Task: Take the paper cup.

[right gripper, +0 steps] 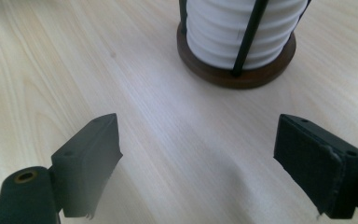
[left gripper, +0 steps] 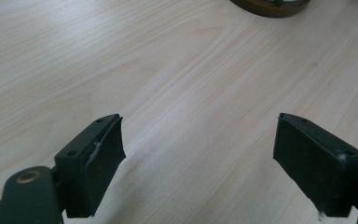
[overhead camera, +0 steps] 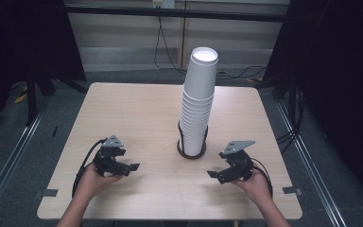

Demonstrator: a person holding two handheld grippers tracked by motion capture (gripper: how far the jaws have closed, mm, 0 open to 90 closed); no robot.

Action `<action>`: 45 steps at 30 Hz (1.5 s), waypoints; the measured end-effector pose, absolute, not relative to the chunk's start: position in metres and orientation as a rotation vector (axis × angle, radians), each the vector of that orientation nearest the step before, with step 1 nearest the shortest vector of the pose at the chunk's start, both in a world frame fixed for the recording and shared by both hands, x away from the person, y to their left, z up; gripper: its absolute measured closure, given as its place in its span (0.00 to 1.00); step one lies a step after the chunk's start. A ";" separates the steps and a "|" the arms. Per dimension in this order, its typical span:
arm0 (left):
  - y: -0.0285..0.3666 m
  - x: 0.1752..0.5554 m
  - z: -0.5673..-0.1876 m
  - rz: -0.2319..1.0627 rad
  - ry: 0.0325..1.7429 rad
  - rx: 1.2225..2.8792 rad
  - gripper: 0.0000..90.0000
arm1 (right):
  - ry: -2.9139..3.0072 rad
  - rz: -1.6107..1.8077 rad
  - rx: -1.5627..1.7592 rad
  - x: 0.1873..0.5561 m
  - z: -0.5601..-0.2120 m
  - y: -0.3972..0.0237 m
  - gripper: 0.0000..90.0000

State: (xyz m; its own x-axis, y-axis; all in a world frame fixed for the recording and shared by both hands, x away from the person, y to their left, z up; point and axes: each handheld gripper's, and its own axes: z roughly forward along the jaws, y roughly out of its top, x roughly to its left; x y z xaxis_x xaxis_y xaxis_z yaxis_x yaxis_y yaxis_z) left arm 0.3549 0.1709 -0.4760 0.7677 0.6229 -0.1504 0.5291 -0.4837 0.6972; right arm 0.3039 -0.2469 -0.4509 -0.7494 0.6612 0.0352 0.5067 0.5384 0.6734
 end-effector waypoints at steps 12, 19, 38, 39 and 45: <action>0.157 0.366 -0.439 0.151 0.776 2.232 0.18 | 2.514 1.079 0.978 0.318 -0.407 -0.242 0.16; 0.145 0.370 -0.416 0.124 0.726 2.232 0.18 | 2.464 1.152 1.001 0.326 -0.384 -0.241 0.16; 0.106 0.386 -0.340 0.150 0.608 2.237 0.18 | 2.384 1.252 1.015 0.346 -0.334 -0.234 0.16; 0.106 0.386 -0.340 0.150 0.608 2.237 0.18 | 2.384 1.252 1.015 0.346 -0.334 -0.234 0.16; 0.095 0.393 -0.325 0.159 0.574 2.256 0.18 | 2.359 1.285 1.009 0.350 -0.318 -0.230 0.16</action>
State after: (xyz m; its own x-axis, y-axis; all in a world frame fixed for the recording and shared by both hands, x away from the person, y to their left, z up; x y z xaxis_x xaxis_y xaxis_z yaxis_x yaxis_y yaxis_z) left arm 0.3926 0.0954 -0.3246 0.8899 0.4514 -0.0663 0.3526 -0.5884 0.7277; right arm 0.3504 -0.2302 -0.3180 -0.7203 0.6880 0.0883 0.4474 0.3635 0.8171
